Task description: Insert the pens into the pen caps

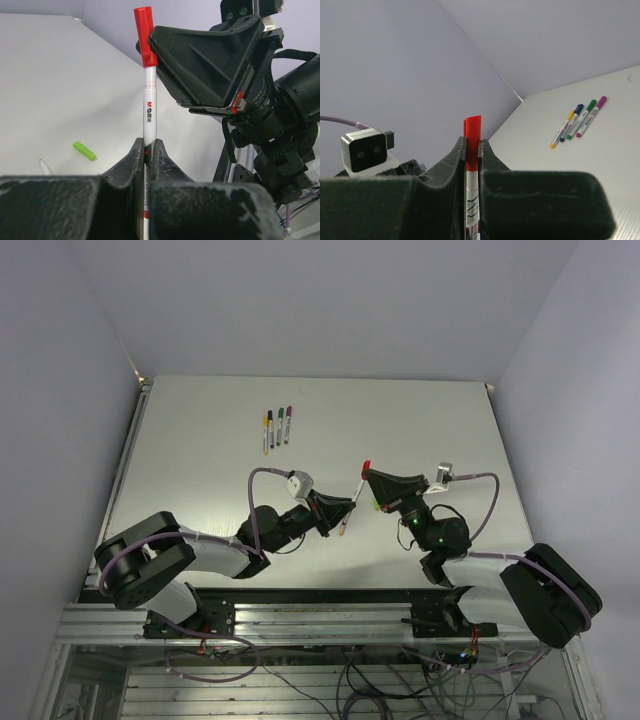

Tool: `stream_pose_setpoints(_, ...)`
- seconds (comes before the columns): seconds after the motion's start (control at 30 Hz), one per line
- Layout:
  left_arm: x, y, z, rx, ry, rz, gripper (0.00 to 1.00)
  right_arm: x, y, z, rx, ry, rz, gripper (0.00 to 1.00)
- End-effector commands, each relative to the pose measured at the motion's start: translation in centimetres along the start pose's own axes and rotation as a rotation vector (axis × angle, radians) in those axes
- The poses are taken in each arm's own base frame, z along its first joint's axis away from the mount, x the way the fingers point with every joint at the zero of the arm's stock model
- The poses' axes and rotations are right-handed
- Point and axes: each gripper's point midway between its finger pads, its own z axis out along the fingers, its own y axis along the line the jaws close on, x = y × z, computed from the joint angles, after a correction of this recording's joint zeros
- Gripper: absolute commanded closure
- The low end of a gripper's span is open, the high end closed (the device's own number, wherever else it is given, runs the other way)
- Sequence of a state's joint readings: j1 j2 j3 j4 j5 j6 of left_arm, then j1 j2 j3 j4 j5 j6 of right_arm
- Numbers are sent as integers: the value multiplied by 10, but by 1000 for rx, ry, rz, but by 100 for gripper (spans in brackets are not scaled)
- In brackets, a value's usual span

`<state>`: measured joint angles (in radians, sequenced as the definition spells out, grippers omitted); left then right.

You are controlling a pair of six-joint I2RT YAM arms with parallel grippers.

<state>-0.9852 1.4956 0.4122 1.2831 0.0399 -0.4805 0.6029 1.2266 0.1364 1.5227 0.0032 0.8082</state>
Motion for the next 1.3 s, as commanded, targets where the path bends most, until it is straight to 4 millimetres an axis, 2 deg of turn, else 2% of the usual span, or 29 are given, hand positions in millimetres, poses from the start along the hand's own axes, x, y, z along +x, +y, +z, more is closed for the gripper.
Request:
stream_pose_setpoints(0.0, -33, -7, 9, 16, -127, -7, 93, 3, 9, -2, -55, 16, 6, 100)
stream_pose_setpoints(0.2, -56, -13, 16, 26, -203, -4, 93, 19, 15, -3, -108, 87, 8, 100)
stream_pose_setpoints(0.27, -58, -10, 21, 1, -191, 10, 93, 19, 18, -3, -130, 91, -4, 100)
stream_pose_setpoints(0.6, -81, -22, 30, 34, -197, 131, 93, 40, 21, 4, -148, 227, -25, 100)
stream_pose_setpoints(0.87, -95, -13, 27, -28, -222, 180, 93, 54, 3, 0, -62, 295, -31, 100)
stream_pose_setpoints(1.27, -140, -16, 34, -51, -341, 230, 93, 74, -19, -9, 47, 407, -59, 100)
